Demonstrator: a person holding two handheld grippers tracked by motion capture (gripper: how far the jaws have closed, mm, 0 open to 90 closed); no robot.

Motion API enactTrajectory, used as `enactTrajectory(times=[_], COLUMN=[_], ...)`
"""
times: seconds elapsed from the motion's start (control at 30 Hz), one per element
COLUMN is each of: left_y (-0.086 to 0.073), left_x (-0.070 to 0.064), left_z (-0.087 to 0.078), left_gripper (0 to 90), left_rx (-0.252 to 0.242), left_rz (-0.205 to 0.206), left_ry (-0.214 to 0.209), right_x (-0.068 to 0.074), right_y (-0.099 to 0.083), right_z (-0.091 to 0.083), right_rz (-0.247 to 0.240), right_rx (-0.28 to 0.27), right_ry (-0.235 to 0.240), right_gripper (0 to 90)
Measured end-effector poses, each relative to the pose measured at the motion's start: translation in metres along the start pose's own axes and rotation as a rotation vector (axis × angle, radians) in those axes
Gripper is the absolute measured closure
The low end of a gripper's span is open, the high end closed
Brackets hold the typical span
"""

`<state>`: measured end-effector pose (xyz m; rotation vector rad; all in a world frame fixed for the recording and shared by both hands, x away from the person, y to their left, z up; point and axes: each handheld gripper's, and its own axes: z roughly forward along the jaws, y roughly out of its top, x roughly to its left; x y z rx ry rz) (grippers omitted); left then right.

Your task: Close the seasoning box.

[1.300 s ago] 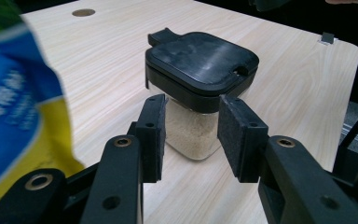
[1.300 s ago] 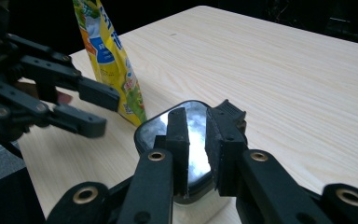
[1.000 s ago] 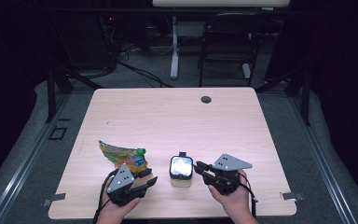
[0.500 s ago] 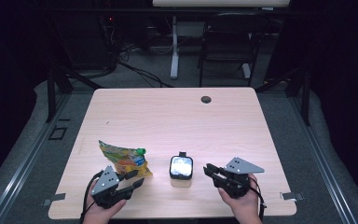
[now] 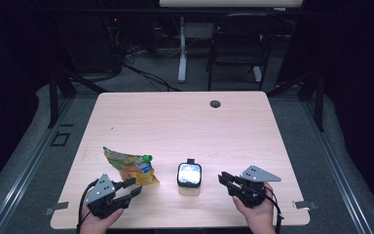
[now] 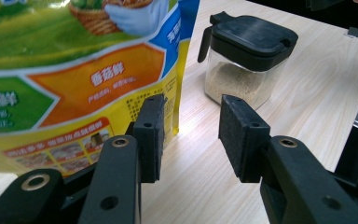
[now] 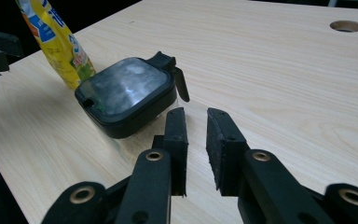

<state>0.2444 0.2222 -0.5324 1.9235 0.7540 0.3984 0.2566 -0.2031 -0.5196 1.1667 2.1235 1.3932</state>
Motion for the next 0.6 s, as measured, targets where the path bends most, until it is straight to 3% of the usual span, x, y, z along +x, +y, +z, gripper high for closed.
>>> enactTrajectory(times=[0.23, 0.6], left_y=[-0.005, -0.007], left_x=[0.002, 0.004], left_z=[0.004, 0.004], left_gripper=[61.0, 58.7], left_rx=[0.001, 0.018], left_rz=[-0.005, -0.016], left_ry=[-0.004, -0.012], right_x=[-0.002, -0.003], right_y=[-0.006, -0.014], right_z=[0.003, 0.008], right_rz=[0.020, 0.000], right_rx=[0.010, 0.051], right_ry=[-0.001, -0.034], right_gripper=[73.0, 62.5])
